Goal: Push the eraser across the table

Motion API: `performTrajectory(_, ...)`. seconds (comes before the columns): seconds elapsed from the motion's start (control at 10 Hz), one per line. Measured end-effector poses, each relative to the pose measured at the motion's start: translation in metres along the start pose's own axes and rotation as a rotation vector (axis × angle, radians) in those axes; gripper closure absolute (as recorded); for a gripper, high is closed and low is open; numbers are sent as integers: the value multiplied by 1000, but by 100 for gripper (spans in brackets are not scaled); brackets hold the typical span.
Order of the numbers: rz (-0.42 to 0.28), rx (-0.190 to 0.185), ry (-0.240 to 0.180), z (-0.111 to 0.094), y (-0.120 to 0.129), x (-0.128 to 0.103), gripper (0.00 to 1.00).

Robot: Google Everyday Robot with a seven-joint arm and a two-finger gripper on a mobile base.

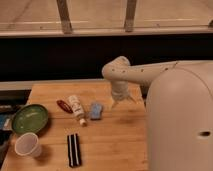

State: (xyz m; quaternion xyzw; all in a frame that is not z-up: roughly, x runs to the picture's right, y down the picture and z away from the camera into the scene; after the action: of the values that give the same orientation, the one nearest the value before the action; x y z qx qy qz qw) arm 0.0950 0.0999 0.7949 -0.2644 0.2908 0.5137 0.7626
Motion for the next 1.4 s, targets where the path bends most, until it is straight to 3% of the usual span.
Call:
performTrajectory(0.7,0,0,0,0,0,0,97)
performTrajectory(0.9,-3,-5,7,0,0,-1,100)
performTrajectory(1.0,-31,-10,31,4,5,-2,100)
performTrajectory(1.4,-144,-46,139,32,61,20,100)
